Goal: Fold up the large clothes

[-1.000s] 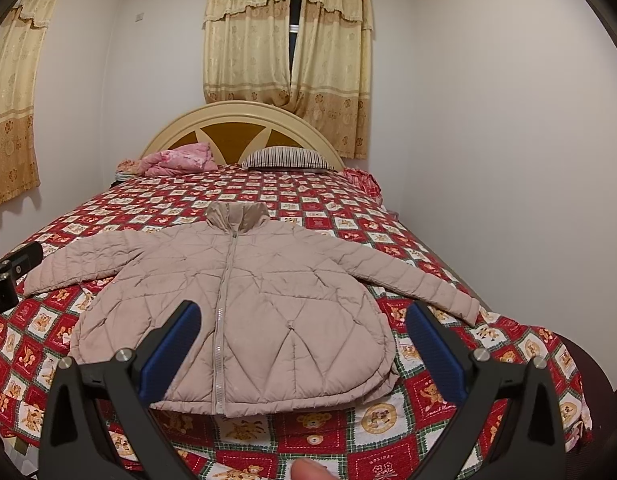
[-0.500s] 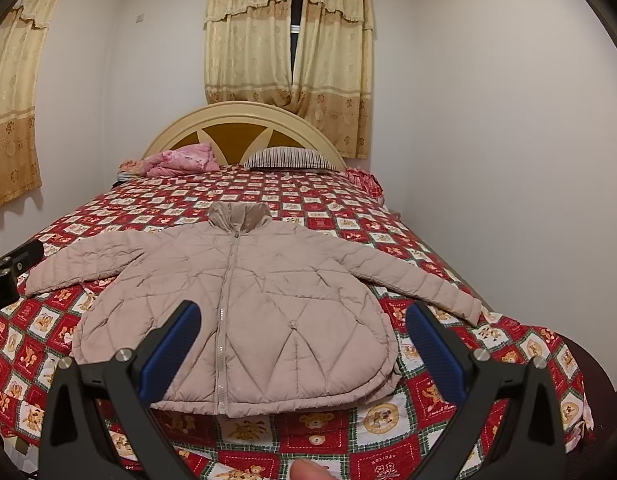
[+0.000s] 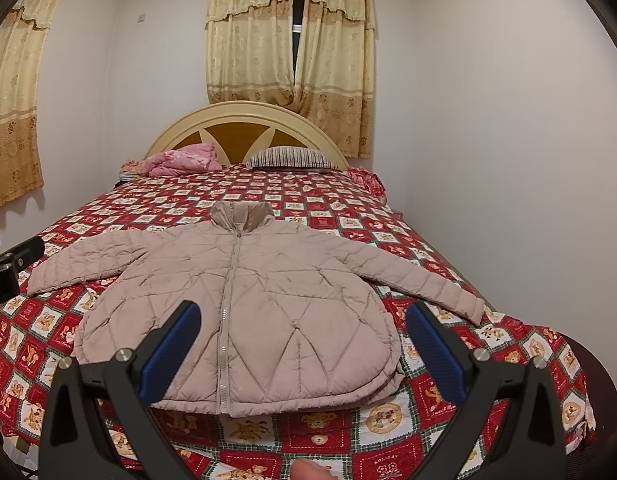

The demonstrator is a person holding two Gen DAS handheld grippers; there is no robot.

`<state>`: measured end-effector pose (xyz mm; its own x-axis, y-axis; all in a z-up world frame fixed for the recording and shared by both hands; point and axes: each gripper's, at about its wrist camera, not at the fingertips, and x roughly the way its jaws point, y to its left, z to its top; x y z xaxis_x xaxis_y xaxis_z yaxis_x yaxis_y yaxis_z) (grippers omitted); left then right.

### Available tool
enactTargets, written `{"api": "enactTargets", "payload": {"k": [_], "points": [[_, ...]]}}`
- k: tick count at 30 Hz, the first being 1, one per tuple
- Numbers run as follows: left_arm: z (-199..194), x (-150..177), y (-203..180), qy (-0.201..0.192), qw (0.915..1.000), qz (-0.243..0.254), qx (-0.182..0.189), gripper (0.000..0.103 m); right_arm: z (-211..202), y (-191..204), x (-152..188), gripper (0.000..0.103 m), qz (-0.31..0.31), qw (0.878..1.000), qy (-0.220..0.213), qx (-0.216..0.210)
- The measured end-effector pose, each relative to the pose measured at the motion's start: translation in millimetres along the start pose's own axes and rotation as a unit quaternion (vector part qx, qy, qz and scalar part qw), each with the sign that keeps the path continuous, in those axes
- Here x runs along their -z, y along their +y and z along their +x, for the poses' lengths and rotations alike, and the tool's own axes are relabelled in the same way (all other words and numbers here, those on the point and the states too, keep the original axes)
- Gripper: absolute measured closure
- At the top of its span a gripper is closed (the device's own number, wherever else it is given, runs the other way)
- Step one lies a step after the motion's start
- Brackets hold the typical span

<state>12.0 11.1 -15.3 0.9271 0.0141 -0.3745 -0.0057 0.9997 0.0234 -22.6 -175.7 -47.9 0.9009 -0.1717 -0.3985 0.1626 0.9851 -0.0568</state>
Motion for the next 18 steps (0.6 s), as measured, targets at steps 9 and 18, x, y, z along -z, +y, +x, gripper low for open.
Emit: {"api": "enactTargets", "payload": {"k": [9, 18], "points": [[0.7, 0.4, 1.2, 0.001, 1.0, -0.001, -0.001, 0.001, 0.7, 0.0, 1.0, 0.0, 0.003, 1.0, -0.001, -0.014], [10.6, 3.6, 2.7, 0.008, 1.0, -0.002, -0.003, 0.001, 8.4, -10.2, 4.6, 0.0, 0.018, 0.999, 0.005, -0.04]]}}
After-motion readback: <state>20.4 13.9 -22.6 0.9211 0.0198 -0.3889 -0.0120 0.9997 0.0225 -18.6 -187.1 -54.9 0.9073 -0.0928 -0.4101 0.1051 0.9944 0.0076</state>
